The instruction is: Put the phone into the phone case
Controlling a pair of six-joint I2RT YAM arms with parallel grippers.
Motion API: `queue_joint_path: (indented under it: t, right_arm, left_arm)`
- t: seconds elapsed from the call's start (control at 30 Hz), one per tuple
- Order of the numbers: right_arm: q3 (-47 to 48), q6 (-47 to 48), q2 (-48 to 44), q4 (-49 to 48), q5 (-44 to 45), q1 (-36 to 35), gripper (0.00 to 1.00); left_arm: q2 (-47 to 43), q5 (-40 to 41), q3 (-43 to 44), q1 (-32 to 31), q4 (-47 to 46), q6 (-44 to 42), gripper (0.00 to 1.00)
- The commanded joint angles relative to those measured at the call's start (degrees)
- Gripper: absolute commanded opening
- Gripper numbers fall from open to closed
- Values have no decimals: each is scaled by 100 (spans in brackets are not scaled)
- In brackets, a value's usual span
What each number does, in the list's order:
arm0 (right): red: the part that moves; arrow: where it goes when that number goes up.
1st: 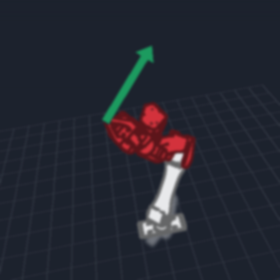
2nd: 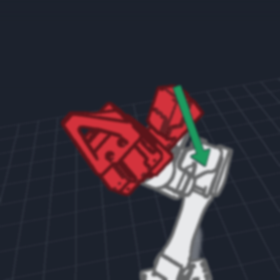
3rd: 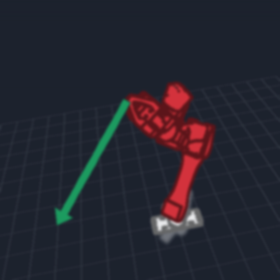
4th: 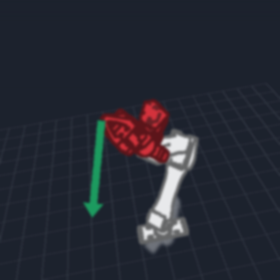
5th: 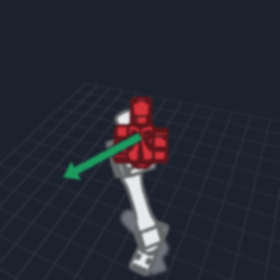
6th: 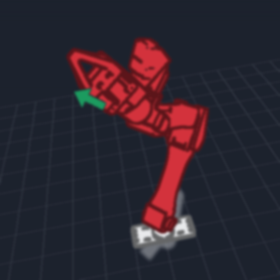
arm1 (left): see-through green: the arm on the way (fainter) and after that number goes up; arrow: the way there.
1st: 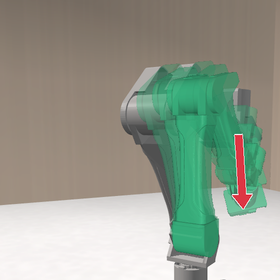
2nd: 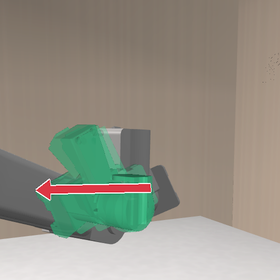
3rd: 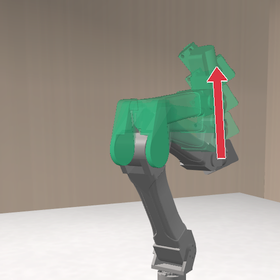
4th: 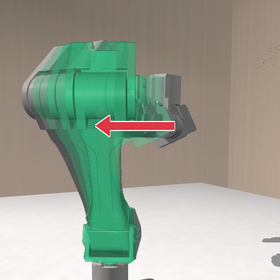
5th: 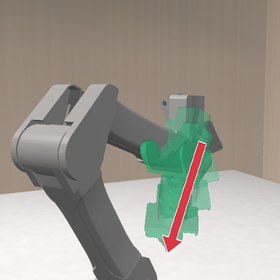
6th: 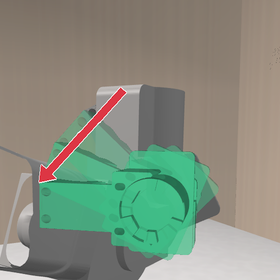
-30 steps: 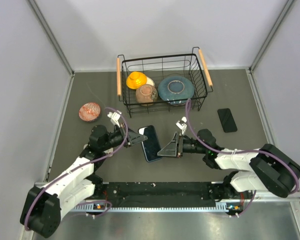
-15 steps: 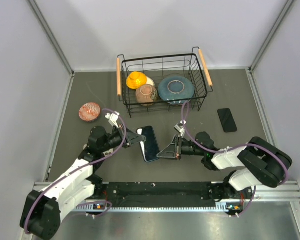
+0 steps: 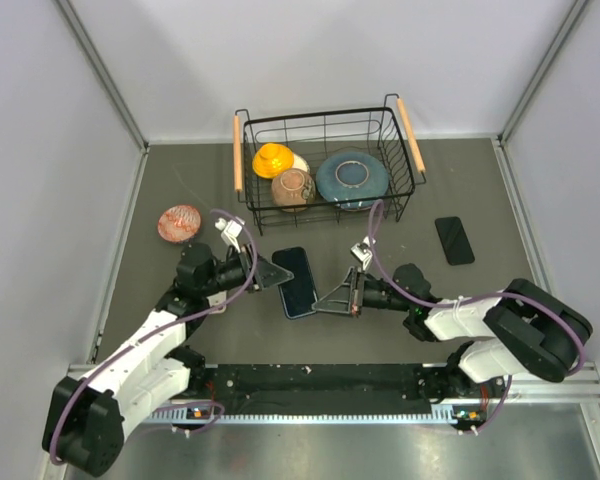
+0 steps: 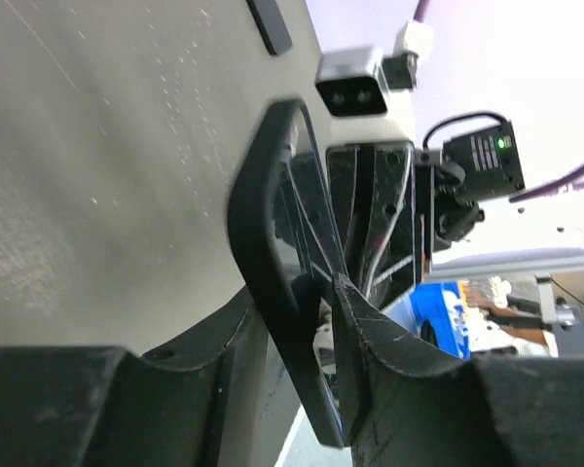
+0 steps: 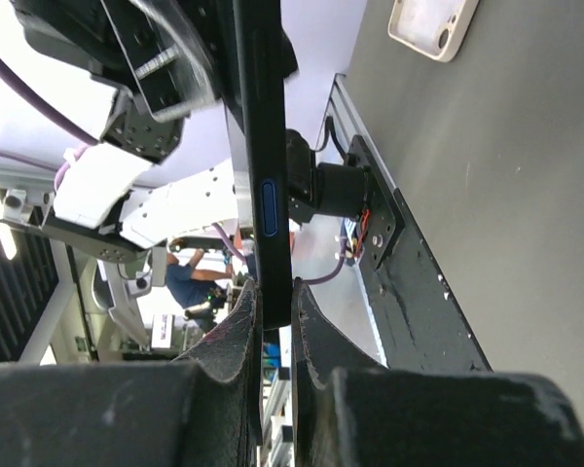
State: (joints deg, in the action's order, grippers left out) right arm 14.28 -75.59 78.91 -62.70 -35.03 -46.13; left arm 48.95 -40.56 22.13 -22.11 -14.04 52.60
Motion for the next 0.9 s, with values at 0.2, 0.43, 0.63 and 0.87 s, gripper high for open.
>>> queue_joint_path:
  t: [0.2,0.43,0.63,0.87]
  right_arm:
    - [31,-96,-87,-805,769,-19,0]
    - [39,-87,19,-858,778,-19,0]
    - [39,-52,27,-770,778,-28,0]
    - [75,211,-95,-340,857,-19,0]
  left_arm:
    - [-368,-743,-886,-30,-1496,1094,38]
    - [-501,-673,-1009,-39,-1505,1209,38]
    - [-237,-770,-913,-39,-1523,1209,29]
    - [0,-550,-245,-118,366,50,0]
